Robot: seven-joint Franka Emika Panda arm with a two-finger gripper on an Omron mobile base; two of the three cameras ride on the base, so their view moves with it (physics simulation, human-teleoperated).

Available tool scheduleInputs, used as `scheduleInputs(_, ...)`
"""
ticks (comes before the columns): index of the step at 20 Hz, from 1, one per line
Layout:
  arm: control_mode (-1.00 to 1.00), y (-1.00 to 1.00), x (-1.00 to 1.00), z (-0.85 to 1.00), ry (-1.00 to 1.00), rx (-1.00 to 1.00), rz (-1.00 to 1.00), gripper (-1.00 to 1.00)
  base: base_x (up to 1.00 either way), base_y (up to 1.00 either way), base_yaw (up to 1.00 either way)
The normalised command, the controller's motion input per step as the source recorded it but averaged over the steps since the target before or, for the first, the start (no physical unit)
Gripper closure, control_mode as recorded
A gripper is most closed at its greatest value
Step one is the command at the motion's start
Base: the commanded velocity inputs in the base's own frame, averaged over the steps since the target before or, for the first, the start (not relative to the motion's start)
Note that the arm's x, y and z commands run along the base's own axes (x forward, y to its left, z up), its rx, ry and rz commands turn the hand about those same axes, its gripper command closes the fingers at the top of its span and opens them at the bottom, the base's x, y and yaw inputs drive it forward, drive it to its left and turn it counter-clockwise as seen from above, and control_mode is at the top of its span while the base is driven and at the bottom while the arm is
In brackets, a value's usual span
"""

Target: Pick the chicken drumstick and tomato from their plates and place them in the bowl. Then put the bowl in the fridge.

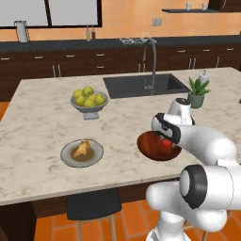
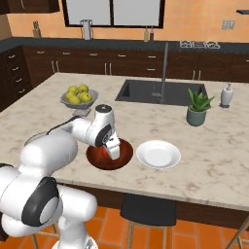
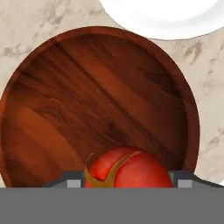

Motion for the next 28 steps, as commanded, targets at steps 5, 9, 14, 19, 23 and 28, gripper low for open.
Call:
scheduleInputs(5, -1.00, 0.02, 0.22, -0.45, 0.08, -0.07, 0.05, 1.00, 0.00, 0.00, 0.00)
scheduleInputs(9, -1.00, 0.00, 0.23, -0.14, 0.02, -0.06, 0.09, -1.00, 0.00, 0.00, 0.00)
scheduleInputs(14, -1.00, 0.00, 0.04, -0.09, 0.00, -0.01, 0.12, -1.00, 0.00, 0.00, 0.00)
scheduleInputs(19, -1.00, 0.08, 0.00, 0.05, 0.00, 0.00, 0.17, -1.00, 0.00, 0.00, 0.00)
scheduleInputs(23, -1.00, 0.41, -0.22, 0.74, -0.01, -0.01, 0.16, -1.00, 0.00, 0.00, 0.00)
scheduleInputs(28, -1.00, 0.71, -0.87, 0.88, -0.08, -0.06, 0.28, -1.00, 0.00, 0.00, 0.00)
